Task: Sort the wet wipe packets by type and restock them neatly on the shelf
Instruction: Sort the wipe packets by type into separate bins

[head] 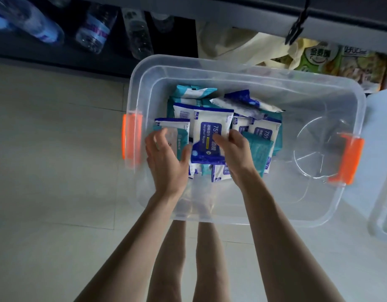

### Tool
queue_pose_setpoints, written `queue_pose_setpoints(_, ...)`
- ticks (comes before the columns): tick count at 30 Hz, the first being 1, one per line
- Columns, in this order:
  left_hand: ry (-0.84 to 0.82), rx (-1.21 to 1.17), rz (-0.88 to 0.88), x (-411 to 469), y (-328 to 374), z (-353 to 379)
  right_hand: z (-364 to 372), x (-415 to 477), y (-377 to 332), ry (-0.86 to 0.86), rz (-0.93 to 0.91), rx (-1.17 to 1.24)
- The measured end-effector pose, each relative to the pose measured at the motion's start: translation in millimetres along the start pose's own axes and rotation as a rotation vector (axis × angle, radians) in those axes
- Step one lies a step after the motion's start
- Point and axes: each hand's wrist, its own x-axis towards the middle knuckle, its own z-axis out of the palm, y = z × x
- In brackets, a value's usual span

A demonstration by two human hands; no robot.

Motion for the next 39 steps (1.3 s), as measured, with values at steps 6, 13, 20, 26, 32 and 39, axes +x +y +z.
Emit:
queue_pose_setpoints(6, -0.07, -0.088, -0.22, 1.0, 2.2, 8.3, 19.3, 5.9, -14.4, -0.061, 0.039, -0.053)
queue_pose_setpoints(13, -0.155, -0.178, -0.375, 6.3, -3.4, 5.1, 10.8, -2.5, -17.7, -0.134, 0.024, -0.023)
queue_pose_setpoints(20, -0.24, -0.098, -0.392, -4.3, 0.9, 10.1, -41.2, -19.8, -4.7, -0.032, 0.052, 0.349)
queue_pose_setpoints(26, -0.215, -0.259, -0.396, -11.6, 17.4, 21.5, -65.6, -21.8, 2.6, 0.109, -0.07, 0.16)
queue_pose_setpoints(32, -0.221, -0.216, -0.352, -6.5, 24.6, 28.0, -82.5, -30.5, 3.7, 0.134, -0.064, 0.164)
queue_pose_setpoints(39, -0.311, -0.245, -0.368, -10.2, 34.9, 33.2, -84.8, -36.8, 9.2, 0.038, 0.042, 0.168)
